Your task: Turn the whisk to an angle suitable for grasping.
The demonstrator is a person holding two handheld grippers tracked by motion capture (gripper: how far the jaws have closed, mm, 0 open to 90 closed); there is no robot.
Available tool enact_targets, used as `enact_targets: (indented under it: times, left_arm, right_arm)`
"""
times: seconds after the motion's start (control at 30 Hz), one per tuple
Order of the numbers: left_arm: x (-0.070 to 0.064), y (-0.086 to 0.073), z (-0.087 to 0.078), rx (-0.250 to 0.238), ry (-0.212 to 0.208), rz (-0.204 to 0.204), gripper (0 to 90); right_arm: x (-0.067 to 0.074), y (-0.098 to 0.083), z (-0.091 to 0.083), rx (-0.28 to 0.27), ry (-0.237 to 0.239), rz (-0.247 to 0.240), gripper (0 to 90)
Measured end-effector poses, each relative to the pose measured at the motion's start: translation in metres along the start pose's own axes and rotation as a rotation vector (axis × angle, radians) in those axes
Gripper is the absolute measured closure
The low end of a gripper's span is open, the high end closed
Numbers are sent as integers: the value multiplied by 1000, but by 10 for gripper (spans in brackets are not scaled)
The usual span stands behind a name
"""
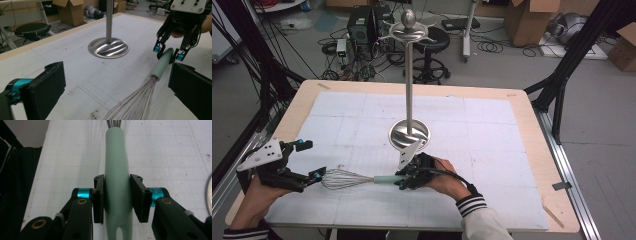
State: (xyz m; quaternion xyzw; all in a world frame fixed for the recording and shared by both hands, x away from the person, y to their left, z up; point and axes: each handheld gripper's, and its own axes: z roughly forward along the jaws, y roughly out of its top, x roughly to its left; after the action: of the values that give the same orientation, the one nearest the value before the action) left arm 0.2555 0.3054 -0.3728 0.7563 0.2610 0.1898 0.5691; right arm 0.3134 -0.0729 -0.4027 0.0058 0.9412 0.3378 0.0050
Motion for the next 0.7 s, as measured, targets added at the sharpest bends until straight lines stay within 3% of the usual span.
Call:
enact_targets:
  times: [0.7]
  left_arm:
    - [-1, 0, 2, 9, -2, 6, 17]
  right_arm:
    - [-1, -2, 25, 97, 0, -5, 654]
